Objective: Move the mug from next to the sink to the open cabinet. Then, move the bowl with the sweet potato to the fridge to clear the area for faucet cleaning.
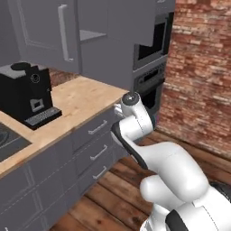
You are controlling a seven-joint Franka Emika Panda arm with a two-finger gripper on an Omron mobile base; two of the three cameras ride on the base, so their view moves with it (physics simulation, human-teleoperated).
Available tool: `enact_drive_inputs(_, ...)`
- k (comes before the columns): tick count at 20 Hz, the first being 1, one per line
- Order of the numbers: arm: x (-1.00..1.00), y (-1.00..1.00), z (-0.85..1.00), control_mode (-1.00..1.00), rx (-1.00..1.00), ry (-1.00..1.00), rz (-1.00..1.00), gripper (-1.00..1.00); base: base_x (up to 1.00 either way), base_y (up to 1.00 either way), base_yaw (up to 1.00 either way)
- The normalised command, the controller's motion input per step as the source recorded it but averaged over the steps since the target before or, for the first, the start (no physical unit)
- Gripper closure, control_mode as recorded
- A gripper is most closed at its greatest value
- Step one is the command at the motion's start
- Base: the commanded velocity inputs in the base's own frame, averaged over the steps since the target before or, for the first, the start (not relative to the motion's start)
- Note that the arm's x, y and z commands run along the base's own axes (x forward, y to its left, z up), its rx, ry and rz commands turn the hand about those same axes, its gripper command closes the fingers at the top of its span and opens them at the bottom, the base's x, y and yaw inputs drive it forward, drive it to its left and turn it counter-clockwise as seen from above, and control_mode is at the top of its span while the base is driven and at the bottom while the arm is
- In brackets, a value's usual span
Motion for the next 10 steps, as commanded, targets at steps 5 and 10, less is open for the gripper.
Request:
enact_drive_inputs(5, 0.0, 0.0, 0.0, 1.0, 0.0, 0.0, 0.0, 1.0, 1.0, -0.57, 0.1)
enact_drive_inputs(10, 0.0, 0.0, 0.0, 1.0, 0.0, 0.0, 0.0, 1.0, 1.0, -0.19, 0.53)
